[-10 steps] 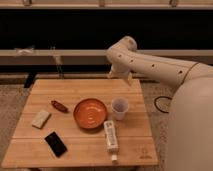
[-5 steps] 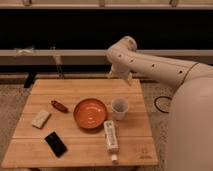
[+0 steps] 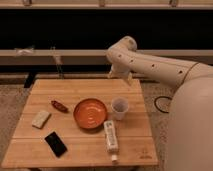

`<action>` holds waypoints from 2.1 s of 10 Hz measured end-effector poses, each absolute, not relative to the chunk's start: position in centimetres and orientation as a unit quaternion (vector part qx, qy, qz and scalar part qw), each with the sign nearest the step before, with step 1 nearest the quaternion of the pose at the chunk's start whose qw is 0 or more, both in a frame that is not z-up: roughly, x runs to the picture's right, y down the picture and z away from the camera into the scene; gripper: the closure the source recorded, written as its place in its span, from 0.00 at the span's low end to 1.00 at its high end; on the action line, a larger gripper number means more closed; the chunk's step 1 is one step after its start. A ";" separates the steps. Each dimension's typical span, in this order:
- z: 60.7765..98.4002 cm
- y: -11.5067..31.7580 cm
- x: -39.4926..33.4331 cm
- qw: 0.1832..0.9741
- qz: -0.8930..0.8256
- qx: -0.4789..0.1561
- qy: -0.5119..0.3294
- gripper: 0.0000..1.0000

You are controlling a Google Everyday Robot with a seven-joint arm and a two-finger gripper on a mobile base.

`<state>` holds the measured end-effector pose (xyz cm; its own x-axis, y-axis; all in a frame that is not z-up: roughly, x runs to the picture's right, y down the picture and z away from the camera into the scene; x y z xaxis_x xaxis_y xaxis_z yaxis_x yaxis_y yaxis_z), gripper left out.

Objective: Place the pepper on the white sponge

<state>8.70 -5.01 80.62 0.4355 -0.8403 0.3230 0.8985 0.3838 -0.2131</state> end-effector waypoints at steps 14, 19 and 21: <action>78.4 5.1 -18.1 0.502 -0.824 -0.073 -0.253 0.20; 80.9 7.6 -23.7 0.445 -0.850 -0.079 -0.271 0.20; 81.2 8.2 -24.4 0.431 -0.855 -0.082 -0.277 0.20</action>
<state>-24.38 8.25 81.17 -0.6156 -0.6909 0.3791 0.7819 -0.4758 0.4027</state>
